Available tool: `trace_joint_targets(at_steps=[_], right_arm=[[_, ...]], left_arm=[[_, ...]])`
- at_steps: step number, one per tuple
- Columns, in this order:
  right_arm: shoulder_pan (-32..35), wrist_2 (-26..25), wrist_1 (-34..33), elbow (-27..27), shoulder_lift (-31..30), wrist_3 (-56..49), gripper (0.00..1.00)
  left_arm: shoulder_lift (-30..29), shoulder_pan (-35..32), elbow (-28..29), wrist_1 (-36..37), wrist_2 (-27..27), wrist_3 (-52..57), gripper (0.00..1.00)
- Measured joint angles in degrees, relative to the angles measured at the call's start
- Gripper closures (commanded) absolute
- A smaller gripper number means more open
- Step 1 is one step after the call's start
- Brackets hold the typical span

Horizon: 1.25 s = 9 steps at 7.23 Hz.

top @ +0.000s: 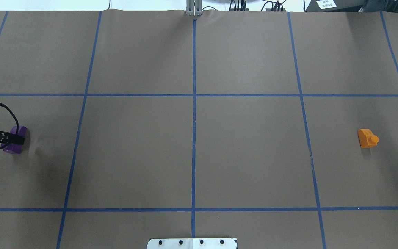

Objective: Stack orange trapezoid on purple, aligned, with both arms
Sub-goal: 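Lower the left gripper onto the purple block and close on it, then carry the purple block with the left gripper to the table center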

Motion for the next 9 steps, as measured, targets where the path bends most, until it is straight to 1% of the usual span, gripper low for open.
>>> trace_joint_targets(at_steps=[1, 2, 3, 5, 6, 7, 8, 9], right_arm=[[0.0, 0.0, 0.0, 0.0, 0.0, 0.0, 0.0], [0.0, 0.0, 0.0, 0.0, 0.0, 0.0, 0.0], [0.0, 0.0, 0.0, 0.0, 0.0, 0.0, 0.0], [0.0, 0.0, 0.0, 0.0, 0.0, 0.0, 0.0], [0.0, 0.0, 0.0, 0.0, 0.0, 0.0, 0.0], [0.0, 0.0, 0.0, 0.0, 0.0, 0.0, 0.0], [0.0, 0.0, 0.0, 0.0, 0.0, 0.0, 0.0], [0.0, 0.0, -0.1, -0.1, -0.1, 0.1, 0.0]], left_arm=[[0.0, 0.1, 0.0, 0.0, 0.0, -0.2, 0.68], [0.0, 0.2, 0.1, 0.0, 0.1, -0.2, 0.91], [0.1, 0.2, 0.1, 0.0, 0.1, -0.3, 1.0], [0.3, 0.2, -0.5, 0.0, 0.0, -0.4, 1.0], [0.4, 0.2, -1.8, 0.2, -0.2, -0.5, 1.0], [0.2, 0.1, -4.2, 1.3, -0.7, -0.7, 1.0], [-0.6, 0.2, -7.4, 4.1, -1.4, -2.1, 1.0], [-2.9, 0.3, -10.5, 8.2, -1.8, -4.9, 1.0]])
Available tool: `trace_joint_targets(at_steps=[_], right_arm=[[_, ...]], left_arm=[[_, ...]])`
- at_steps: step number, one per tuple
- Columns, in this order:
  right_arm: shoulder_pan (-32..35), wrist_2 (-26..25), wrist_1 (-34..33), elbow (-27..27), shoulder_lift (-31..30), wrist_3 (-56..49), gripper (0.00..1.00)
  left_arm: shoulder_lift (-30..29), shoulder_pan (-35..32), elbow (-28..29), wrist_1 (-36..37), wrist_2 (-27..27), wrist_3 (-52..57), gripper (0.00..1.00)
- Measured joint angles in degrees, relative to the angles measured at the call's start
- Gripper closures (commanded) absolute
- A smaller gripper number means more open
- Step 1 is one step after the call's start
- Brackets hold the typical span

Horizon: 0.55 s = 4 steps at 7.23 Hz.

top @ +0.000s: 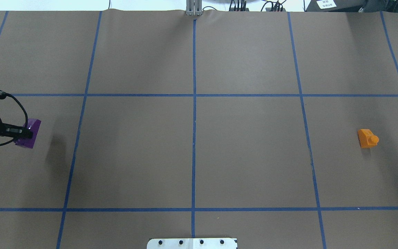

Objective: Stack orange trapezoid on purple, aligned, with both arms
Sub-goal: 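Carry the purple block with the left gripper to the table center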

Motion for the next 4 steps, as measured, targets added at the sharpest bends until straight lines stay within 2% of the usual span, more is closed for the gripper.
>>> trace_joint_targets(at_steps=[1, 4], right_arm=[[0.0, 0.0, 0.0, 0.0, -0.1, 0.0, 0.0], [0.0, 0.0, 0.1, -0.1, -0.5, 0.0, 0.0]], left_arm=[[-4.4, 0.7, -1.9, 4.8, -0.1, -2.7, 1.0], [-24.1, 8.1, -2.4, 23.3, 1.1, -9.4, 1.0]])
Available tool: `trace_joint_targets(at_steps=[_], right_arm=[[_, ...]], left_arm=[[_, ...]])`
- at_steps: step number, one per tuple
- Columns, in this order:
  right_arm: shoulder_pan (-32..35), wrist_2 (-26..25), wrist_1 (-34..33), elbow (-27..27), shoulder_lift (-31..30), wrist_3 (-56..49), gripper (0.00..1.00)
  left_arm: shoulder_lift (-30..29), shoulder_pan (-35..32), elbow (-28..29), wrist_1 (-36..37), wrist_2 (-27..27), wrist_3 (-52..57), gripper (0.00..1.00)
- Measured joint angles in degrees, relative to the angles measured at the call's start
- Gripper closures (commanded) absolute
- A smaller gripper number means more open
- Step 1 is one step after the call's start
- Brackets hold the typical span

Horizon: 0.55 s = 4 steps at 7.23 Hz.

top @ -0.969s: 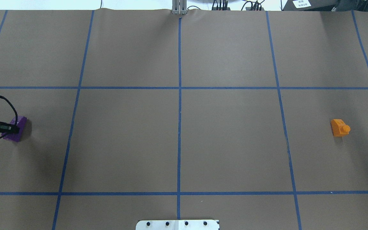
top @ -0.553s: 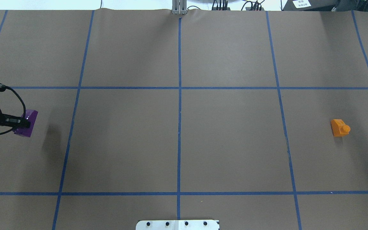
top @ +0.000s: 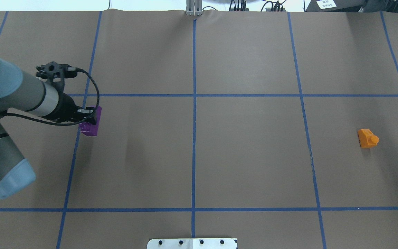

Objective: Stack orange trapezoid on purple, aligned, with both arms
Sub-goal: 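Carry the purple block with the left gripper to the table center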

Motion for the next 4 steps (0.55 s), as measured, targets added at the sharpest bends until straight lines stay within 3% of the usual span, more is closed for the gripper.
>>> trace_joint_targets(at_steps=[2, 4], right_arm=[[0.0, 0.0, 0.0, 0.0, -0.2, 0.0, 0.0], [-0.1, 0.0, 0.0, -0.1, -0.3, 0.0, 0.0]], left_arm=[[-13.3, 7.7, 5.8, 5.9, 5.1, -4.8, 1.0], [-24.1, 11.5, 16.4, 6.6, 7.9, -7.1, 1.0]])
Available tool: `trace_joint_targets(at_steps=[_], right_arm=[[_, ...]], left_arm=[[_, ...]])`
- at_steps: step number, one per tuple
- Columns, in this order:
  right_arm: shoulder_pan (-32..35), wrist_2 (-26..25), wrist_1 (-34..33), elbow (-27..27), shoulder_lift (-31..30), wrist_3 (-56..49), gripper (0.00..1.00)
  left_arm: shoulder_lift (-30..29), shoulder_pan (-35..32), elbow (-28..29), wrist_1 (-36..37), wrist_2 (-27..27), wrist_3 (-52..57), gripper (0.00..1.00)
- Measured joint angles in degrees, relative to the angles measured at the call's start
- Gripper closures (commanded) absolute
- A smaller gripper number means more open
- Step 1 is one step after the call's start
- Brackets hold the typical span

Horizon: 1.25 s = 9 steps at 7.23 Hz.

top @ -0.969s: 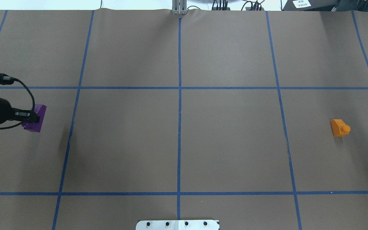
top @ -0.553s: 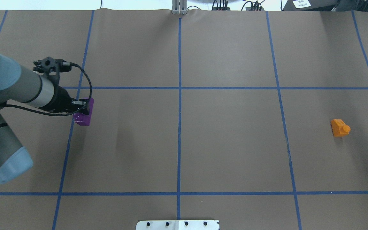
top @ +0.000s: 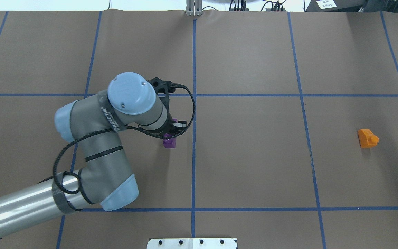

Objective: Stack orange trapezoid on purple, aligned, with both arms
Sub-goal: 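Carry the purple block with the left gripper to the table center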

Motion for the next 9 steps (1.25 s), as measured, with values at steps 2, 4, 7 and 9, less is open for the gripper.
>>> trace_joint_targets(at_steps=[2, 4, 7, 9], right_arm=[[0.0, 0.0, 0.0, 0.0, 0.0, 0.0, 0.0], [0.0, 0.0, 0.0, 0.0, 0.0, 0.0, 0.0], [0.0, 0.0, 0.0, 0.0, 0.1, 0.0, 0.0], [0.0, 0.0, 0.0, 0.0, 0.1, 0.0, 0.0]], left_arm=[[-4.9, 2.1, 6.3, -0.2, 1.5, -0.9, 1.0], [-6.2, 3.3, 8.4, -0.2, 2.1, -2.4, 1.0], [-8.0, 3.6, 11.1, -0.2, 3.0, -3.1, 1.0], [-8.5, 3.7, 11.9, -0.3, 3.2, -3.1, 1.0]])
